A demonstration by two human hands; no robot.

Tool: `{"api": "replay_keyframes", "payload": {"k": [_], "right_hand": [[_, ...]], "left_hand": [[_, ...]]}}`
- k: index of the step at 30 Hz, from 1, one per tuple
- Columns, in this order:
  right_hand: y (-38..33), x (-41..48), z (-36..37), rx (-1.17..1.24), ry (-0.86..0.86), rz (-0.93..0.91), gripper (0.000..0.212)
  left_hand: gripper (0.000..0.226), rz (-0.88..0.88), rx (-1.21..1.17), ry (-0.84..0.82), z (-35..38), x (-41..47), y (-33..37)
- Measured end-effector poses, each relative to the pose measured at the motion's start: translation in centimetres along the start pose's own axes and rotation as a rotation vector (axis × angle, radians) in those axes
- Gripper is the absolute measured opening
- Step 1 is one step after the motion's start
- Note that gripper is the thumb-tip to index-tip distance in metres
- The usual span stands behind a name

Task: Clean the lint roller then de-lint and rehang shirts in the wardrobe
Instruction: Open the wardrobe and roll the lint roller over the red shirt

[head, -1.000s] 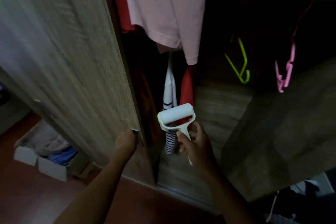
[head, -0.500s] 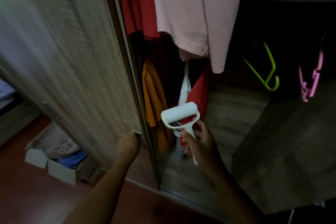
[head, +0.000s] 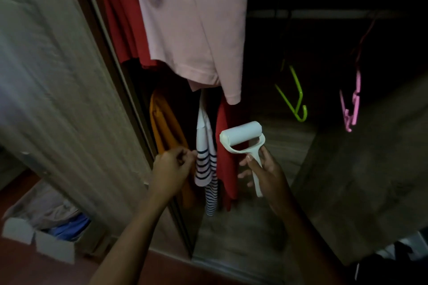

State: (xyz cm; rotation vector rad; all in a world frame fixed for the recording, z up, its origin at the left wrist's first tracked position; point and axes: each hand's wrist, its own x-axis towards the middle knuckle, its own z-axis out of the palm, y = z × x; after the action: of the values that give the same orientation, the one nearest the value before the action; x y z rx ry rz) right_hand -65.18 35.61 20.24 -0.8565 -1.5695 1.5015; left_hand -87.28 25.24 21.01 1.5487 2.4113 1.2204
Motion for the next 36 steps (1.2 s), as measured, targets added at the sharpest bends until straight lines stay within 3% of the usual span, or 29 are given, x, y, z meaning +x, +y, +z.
{"api": "replay_keyframes", "payload": {"k": [2,6,9,12,17,23,27,31,34,36], "right_hand": [[-0.4,1.0,-0.7,0.005,0.004,-0.001,0.025],[-2.3,4.1,-1.3,0.011,-0.019,0.004,0.018],[-3.4,6.6,-1.0,-0.001,-0.065,-0.01,0.017],[-2.4,8.4,-0.5,-0.048,-0.105,-0.053,0.019],[4.9,8.0,0.3,-0.16,-0.235,-0.048,0.021],[10.9,7.1,-0.2,-0.365,-0.419,0.062,0.042],[5.3,10.1,-0.3,-0.308,-0.389,-0.059,0.031],[-0.8,13.7,-0.5,-0.058,-0.209,-0.136,0.031],[-2.3,15.1,-0.3,0.048,-0.12,-0.177,0.023],[-1.1,14.7,0.0,-0.001,-0.162,-0.192,0.018]], "left_hand": [[0.021,0.071,-0.136,0.063,0.6,0.1,2.6],[0.055,0.067,-0.164,-0.082,3.7,0.9,4.7],[0.032,0.013,-0.213,-0.08,5.5,1.7,4.9],[0.018,-0.151,-0.355,-0.013,5.6,1.8,5.1],[0.024,-0.396,-0.671,0.05,4.5,0.3,4.4],[0.026,-0.516,-0.702,0.225,3.4,-0.2,3.8],[0.03,-0.545,-0.732,0.251,3.0,0.0,4.6],[0.035,-0.539,-0.745,0.194,2.9,-0.2,5.2],[0.036,-0.531,-0.765,0.186,2.8,-0.3,5.8],[0.032,-0.543,-0.78,0.213,2.7,-0.3,6.1]]}}
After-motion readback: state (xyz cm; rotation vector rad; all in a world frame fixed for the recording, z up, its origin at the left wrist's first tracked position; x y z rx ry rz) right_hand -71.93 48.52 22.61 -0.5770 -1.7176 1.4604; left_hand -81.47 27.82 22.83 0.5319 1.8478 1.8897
